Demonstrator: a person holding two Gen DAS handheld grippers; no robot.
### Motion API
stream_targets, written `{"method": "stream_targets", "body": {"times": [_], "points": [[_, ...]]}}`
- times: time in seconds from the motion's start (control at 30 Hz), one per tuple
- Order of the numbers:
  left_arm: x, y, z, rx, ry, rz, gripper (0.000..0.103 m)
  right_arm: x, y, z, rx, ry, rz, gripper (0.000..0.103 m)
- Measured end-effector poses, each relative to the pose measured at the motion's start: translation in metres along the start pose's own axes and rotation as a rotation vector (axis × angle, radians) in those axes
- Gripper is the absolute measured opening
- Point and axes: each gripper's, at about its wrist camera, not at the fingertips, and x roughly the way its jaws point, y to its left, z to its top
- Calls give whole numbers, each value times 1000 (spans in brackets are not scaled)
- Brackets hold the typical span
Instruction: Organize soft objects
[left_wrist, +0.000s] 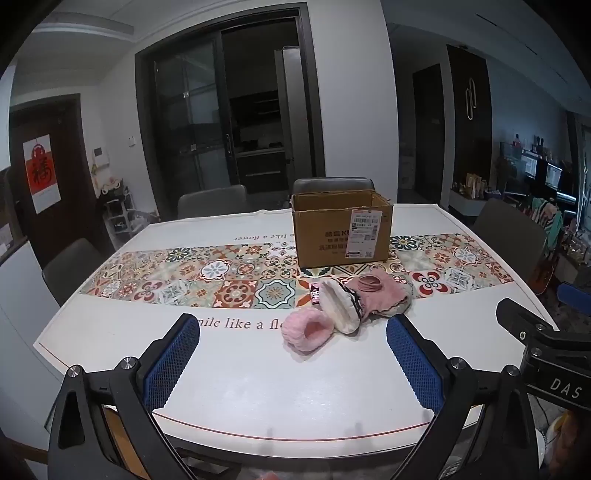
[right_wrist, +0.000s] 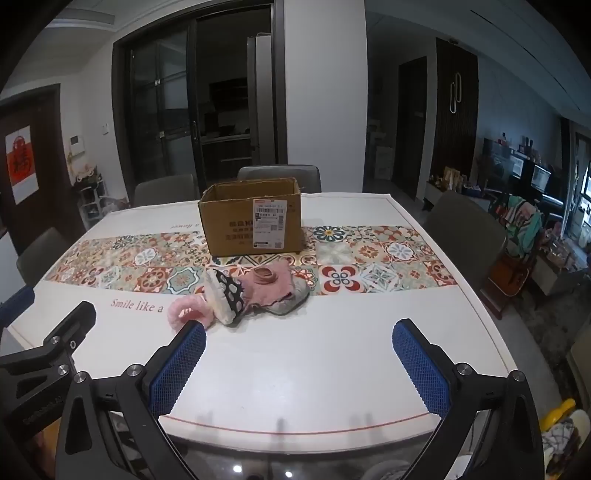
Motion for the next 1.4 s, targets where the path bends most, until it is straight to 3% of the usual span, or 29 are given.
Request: {"method": "stream_targets", "body": {"times": [1.4], "points": [[-1, -1, -2, -2, -1, 4, 103, 1, -3, 1, 6, -14, 5, 102]]}}
